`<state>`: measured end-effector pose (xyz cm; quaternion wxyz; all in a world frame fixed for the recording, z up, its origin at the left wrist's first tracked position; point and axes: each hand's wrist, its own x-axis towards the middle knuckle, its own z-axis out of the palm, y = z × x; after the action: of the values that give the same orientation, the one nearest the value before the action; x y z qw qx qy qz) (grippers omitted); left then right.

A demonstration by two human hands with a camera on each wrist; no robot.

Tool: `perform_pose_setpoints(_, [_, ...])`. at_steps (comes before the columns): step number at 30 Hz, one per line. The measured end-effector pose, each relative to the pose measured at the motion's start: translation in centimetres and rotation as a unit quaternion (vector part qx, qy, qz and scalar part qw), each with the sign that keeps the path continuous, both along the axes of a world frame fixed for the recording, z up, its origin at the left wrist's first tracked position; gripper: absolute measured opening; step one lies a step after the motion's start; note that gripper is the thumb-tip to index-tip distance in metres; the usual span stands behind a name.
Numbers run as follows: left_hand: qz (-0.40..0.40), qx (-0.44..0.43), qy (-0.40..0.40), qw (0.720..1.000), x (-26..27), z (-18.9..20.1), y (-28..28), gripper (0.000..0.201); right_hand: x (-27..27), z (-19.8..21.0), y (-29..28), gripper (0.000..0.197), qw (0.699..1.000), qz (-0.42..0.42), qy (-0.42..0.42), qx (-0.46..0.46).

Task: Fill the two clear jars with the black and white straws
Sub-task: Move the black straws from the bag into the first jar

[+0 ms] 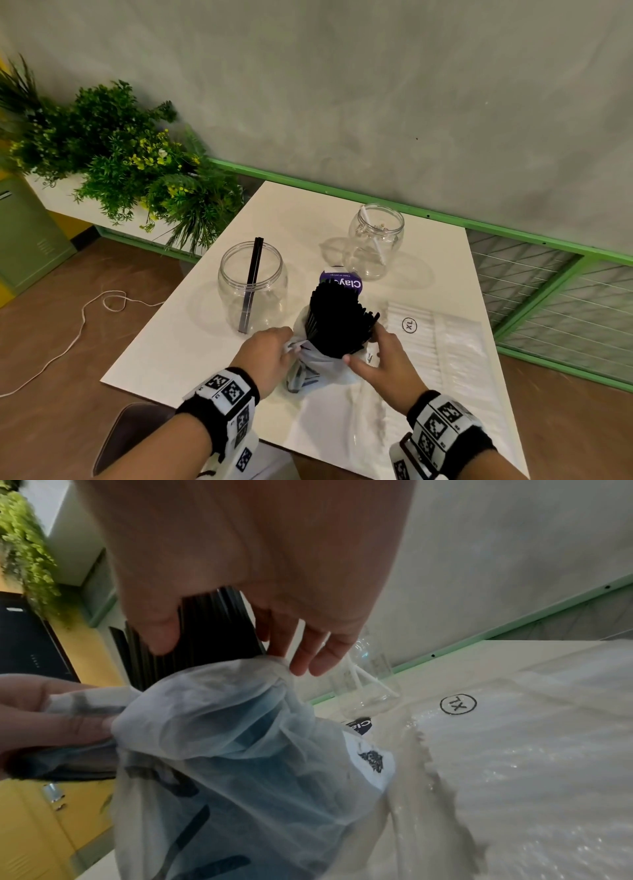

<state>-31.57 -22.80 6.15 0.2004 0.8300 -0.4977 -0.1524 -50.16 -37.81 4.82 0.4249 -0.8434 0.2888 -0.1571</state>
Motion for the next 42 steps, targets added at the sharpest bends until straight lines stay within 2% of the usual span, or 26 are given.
perform_pose_setpoints(1, [0.017,-0.004,0.03,0.999,-0.2,0.0,-0.1,0.021,0.2,-0.3,-0.2,0.064,1.0,0.001,0.015,-0.009])
perform_pose_setpoints(2, [0.032,-0.011,0.057,0.998,-0.4,0.0,-0.1,0.023,0.4,-0.6,-0.3,0.064,1.0,0.001,0.023,-0.018])
perform_pose_setpoints(5, [0.03,-0.009,0.104,0.994,-0.7,-0.3,-0.7,0.045,1.1,-1.7,-0.6,0.078,1.0,-0.004,0.016,-0.022])
perform_pose_setpoints(8, [0.01,0.008,0.182,0.983,-0.8,-0.2,-1.1,0.067,1.7,-1.7,-0.8,0.084,1.0,0.003,0.024,0.02])
perform_pose_setpoints(9, [0.001,0.017,0.184,0.983,-0.7,-0.2,-1.2,0.07,1.9,-1.9,-0.9,0.086,0.999,0.015,0.026,0.037])
perform_pose_setpoints(12, [-0.01,0.074,0.085,0.994,-0.4,-0.2,-1.4,0.081,1.8,-1.9,-1.0,0.088,0.997,0.028,0.03,0.07])
perform_pose_setpoints(14, [-0.014,0.073,0.067,0.995,-0.3,-0.5,-1.9,0.099,1.7,-1.1,-0.6,0.084,0.999,0.004,0.021,0.048])
perform_pose_setpoints(15, [-0.014,0.065,0.1,0.993,-0.2,-0.8,-2.1,0.106,1.7,-0.6,-0.4,0.086,0.999,-0.005,0.034,0.025])
perform_pose_setpoints(16, [-0.006,0.054,0.154,0.987,0.0,-1.1,-2.3,0.104,1.6,-0.5,-0.3,0.093,0.999,-0.006,0.041,0.009])
perform_pose_setpoints(18, [0.013,0.027,0.248,0.968,0.1,-1.4,-2.5,0.082,1.8,-0.3,-0.3,0.106,0.999,0.019,0.014,0.042])
perform_pose_setpoints(19, [0.019,0.011,0.273,0.962,0.2,-1.7,-2.6,0.079,1.9,-0.7,-0.4,0.106,0.996,0.035,-0.006,0.078])
perform_pose_setpoints(21, [0.017,-0.023,0.303,0.953,0.2,-2.4,-2.6,0.095,1.9,-1.1,-0.6,0.092,0.992,0.04,-0.012,0.118])
perform_pose_setpoints(23, [0.004,-0.057,0.357,0.932,0.1,-3.2,-2.7,0.116,1.8,-1.5,-0.7,0.098,0.99,0.031,-0.004,0.137])
perform_pose_setpoints(24, [-0.01,-0.067,0.365,0.929,0.2,-3.5,-2.7,0.115,1.9,-1.6,-0.8,0.104,0.989,0.037,-0.001,0.141])
perform_pose_setpoints(25, [-0.022,-0.071,0.347,0.935,0.1,-3.7,-2.8,0.105,2.0,-1.7,-0.9,0.104,0.989,0.043,0.002,0.141])
perform_pose_setpoints(27, [-0.025,-0.052,0.282,0.958,0.4,-3.8,-2.7,0.087,2.3,-1.4,-1.0,0.096,0.989,0.046,0.017,0.139])
perform_pose_setpoints(30, [-0.015,-0.047,0.271,0.961,1.1,-3.4,-2.0,0.08,3.0,-0.8,-0.7,0.091,0.987,0.051,0.013,0.151])
perform_pose_setpoints(33, [0.004,-0.059,0.336,0.94,1.9,-2.9,0.1,0.076,4.4,-0.9,0.6,0.088,0.985,0.046,0.007,0.166])
perform_pose_setpoints(36, [0.065,-0.066,0.397,0.913,3.6,-2.6,3.4,0.067,6.8,-0.5,3.0,0.088,0.983,0.052,0.0,0.177])
perform_pose_setpoints(39, [0.126,-0.082,0.431,0.89,6.4,-2.2,6.8,0.055,9.6,0.5,5.7,0.078,0.978,0.051,-0.033,0.2])
perform_pose_setpoints(42, [0.143,-0.088,0.436,0.884,10.0,-1.4,9.8,0.067,13.1,1.4,8.7,0.072,0.976,0.055,-0.069,0.198])
